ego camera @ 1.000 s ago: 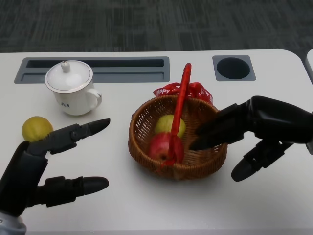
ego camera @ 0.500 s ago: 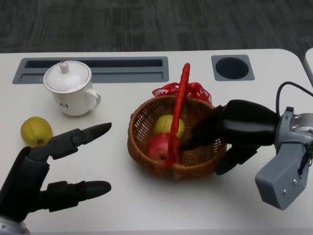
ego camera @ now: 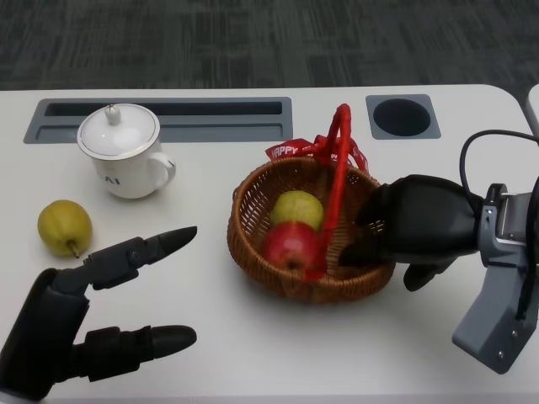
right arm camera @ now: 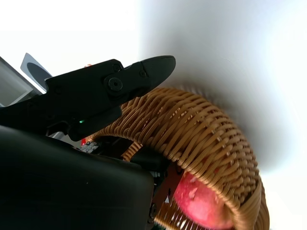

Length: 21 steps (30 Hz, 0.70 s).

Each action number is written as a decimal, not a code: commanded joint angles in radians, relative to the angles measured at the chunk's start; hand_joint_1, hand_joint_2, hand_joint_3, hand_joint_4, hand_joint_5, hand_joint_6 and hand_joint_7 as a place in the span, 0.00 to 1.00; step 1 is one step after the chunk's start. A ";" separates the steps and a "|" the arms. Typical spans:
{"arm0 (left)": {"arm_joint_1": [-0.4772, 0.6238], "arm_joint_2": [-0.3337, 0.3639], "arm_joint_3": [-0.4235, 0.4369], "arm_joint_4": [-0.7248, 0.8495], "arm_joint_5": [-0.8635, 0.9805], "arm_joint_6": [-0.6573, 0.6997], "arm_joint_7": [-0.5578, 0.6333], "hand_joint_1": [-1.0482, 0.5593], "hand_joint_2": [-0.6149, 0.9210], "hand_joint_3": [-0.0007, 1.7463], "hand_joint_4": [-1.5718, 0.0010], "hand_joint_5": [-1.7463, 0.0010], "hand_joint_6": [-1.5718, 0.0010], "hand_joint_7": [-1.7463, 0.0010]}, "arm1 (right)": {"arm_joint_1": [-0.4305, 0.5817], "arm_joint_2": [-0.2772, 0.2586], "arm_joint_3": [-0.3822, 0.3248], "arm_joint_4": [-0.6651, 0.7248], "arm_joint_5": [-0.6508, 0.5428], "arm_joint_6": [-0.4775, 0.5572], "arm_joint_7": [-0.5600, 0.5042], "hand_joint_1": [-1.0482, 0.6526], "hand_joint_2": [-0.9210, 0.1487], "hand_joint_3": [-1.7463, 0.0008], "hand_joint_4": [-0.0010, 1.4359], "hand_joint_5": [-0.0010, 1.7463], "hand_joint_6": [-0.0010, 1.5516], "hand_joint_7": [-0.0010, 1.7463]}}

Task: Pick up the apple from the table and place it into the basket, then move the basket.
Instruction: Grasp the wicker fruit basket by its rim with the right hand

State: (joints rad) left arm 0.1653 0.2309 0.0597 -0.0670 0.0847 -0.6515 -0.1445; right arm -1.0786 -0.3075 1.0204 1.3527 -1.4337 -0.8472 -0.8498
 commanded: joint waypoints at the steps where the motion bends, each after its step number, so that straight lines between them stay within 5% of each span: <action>1: 0.003 -0.002 0.010 -0.019 0.006 0.005 0.015 0.41 0.89 0.00 0.51 0.99 0.53 1.00 | -0.015 0.013 0.050 0.012 -0.005 0.012 -0.009 0.19 0.01 0.99 0.54 0.01 0.47 0.01; 11: -0.007 -0.037 0.013 -0.007 0.001 -0.016 0.022 0.42 0.89 0.00 0.49 0.99 0.52 1.00 | -0.035 0.082 0.160 0.007 -0.008 0.046 -0.077 0.29 0.00 0.94 0.59 0.01 0.51 0.01; 17: -0.005 -0.063 0.015 0.000 0.021 -0.036 0.048 0.42 0.89 0.00 0.48 0.99 0.52 0.99 | -0.046 0.110 0.097 0.021 0.100 0.035 -0.003 0.43 0.03 0.97 0.69 0.02 0.57 0.01; 21: 0.005 -0.075 0.024 -0.008 0.043 -0.048 0.069 0.41 0.90 0.00 0.47 0.99 0.51 0.99 | -0.046 0.112 0.057 0.026 0.154 0.043 0.062 0.44 0.04 0.99 0.73 0.02 0.59 0.01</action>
State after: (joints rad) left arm 0.1647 0.1542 0.0718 -0.0675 0.1190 -0.6890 -0.0966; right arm -1.1076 -0.1955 1.0998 1.3739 -1.3126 -0.8088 -0.8034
